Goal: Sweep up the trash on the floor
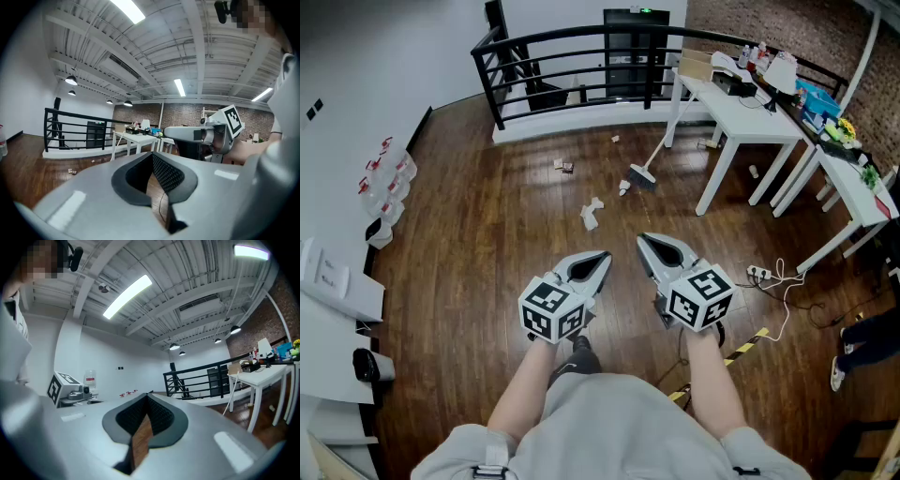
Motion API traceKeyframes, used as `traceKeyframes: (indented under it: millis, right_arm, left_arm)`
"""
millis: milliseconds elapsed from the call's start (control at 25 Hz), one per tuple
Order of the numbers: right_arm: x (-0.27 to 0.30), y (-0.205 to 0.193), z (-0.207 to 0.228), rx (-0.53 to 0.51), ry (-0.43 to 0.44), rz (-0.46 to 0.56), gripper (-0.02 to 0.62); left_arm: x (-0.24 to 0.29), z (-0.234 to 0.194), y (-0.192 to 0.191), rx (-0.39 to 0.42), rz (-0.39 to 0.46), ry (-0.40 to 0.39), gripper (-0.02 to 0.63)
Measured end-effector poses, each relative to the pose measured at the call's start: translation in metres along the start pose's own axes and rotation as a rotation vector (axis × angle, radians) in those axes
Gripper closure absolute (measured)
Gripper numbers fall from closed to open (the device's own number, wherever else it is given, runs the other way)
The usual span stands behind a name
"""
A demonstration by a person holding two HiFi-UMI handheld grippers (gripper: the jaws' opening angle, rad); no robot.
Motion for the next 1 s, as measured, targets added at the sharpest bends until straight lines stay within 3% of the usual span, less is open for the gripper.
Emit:
traceKeyframes:
  millis: [200, 760, 1000]
  right_arm:
    - [0.028, 0.003, 0.026, 0.011, -0.012, -0.006, 0.595]
    - [0.156, 0.046, 0.134, 0.021, -0.109, -0.04, 0.595]
    - [0.193, 0.05, 0.185, 0.048, -0.136, -0.048, 0.595]
  left_arm:
    - [0.023, -0.03, 0.012, 0.0, 0.009, -0.015, 0.601]
    - [0.134, -0.173, 0.062, -0.013, -0.006, -0.105, 0.601]
    - [0.181, -0.219, 0.077, -0.021, -0.017, -0.109, 0.601]
Point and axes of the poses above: the fingertips, and each gripper's own axes: x forward along the fingers, z to its right, y out of its top, the point moved 4 cm from there along -x, backward along the fingers, and after that the axes turned 5 degrees about -z, right-handed, at the moved point
